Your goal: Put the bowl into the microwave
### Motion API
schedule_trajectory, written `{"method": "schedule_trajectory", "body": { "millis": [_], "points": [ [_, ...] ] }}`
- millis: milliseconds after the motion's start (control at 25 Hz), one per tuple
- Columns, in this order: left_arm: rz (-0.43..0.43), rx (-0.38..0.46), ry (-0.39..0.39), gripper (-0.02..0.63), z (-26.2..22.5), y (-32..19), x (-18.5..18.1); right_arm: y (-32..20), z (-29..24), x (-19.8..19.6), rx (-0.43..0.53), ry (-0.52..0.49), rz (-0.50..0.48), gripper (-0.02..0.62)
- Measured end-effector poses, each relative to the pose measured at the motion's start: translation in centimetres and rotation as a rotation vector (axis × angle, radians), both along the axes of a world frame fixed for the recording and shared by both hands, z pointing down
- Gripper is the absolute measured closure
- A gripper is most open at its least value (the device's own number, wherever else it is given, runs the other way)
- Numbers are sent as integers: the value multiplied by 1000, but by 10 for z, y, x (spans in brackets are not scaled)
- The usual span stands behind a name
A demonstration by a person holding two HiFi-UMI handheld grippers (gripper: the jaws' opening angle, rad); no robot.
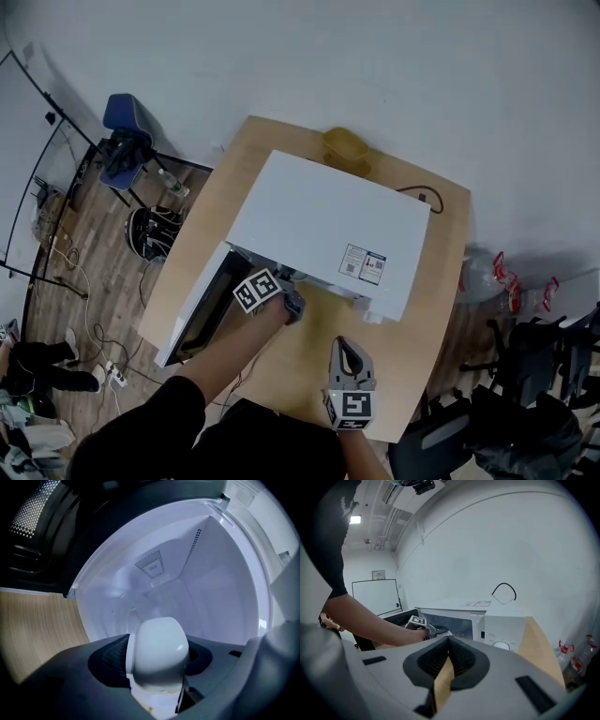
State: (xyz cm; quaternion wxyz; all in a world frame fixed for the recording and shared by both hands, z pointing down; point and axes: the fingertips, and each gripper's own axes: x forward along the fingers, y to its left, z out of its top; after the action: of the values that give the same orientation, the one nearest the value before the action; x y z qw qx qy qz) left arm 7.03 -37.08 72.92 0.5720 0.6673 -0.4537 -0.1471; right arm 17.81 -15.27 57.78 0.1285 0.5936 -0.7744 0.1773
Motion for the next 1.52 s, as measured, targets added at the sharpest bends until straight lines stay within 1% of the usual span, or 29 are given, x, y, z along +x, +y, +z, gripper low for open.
{"method": "schedule_trajectory", "body": {
  "millis": [80, 120, 160, 280, 560, 720, 760, 880, 1080, 1280, 1520],
  "points": [
    [-12, 0, 44, 357, -1, -3, 1, 1, -1, 0, 1, -3, 4, 535],
    [-10, 5, 46, 357, -1, -3, 2, 2, -1, 1, -1, -4, 6, 535],
    [-5, 13, 32, 357, -2, -4, 3, 3, 0, 1, -3, -4, 7, 535],
    [-6, 33, -20, 357, -2, -7, 4, 3, 1, 3, -5, -2, 8, 535],
    [-5, 55, -159, 325, -2, -17, 3, 2, 3, 12, -7, 0, 30, 535],
    [6, 74, -217, 325, -1, -20, -1, 3, 5, 15, -9, -2, 39, 535],
    [14, 81, -241, 325, -1, -20, -2, 3, 6, 15, -12, -2, 38, 535],
    [50, 109, -328, 296, -1, -22, -2, 5, 7, 12, -19, -2, 32, 535],
    [74, 137, -404, 288, 0, -26, -6, 9, 11, 13, -29, -6, 47, 535],
    [112, 178, -529, 284, 7, -28, -11, 11, 14, 16, -37, -1, 50, 535],
    [161, 226, -592, 273, 7, -25, -6, 10, 13, 16, -36, 0, 50, 535]
  ]
}}
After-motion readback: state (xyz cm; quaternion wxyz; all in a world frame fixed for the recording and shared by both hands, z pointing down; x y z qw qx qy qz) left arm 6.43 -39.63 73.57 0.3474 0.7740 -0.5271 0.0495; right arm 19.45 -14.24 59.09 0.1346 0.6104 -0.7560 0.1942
